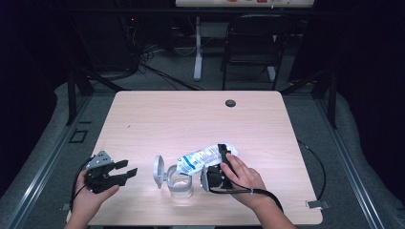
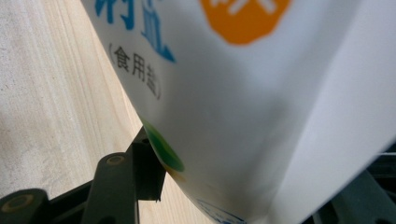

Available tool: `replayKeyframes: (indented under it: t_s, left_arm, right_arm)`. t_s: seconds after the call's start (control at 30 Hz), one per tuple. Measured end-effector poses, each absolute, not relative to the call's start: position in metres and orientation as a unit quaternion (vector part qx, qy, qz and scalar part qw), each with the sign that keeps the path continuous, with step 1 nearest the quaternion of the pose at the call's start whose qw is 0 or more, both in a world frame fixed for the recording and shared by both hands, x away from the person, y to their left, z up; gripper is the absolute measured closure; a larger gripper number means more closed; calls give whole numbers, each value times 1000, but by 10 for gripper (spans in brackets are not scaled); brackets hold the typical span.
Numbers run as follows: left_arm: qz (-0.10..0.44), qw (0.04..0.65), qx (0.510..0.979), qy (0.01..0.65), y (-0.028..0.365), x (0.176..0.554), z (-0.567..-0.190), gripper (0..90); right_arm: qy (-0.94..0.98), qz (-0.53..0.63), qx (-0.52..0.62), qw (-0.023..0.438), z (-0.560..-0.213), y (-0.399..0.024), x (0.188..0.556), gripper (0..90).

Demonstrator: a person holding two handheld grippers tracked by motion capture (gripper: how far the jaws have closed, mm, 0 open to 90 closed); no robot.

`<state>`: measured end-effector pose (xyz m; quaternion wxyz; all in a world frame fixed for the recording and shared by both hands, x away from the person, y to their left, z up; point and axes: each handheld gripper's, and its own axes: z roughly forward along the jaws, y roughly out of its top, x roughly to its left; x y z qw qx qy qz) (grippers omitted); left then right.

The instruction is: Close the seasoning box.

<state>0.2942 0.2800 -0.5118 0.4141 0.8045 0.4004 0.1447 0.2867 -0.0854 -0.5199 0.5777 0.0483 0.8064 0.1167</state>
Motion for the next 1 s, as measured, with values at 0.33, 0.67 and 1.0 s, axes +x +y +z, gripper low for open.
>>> replayKeyframes:
  t_s: [0.33, 0.67, 1.0]
  left_arm:
    - [146, 414, 804, 401, 280, 294, -512, 466]
    - [144, 412, 805, 401, 281, 294, -511, 466]
    - [146, 414, 804, 401, 282, 294, -511, 466]
  right_arm:
    - [804, 105, 33, 584, -520, -83, 286, 445]
    - [801, 96, 18, 590, -520, -79, 285, 447]
    - [796, 90, 6, 599, -519, -77, 286, 450]
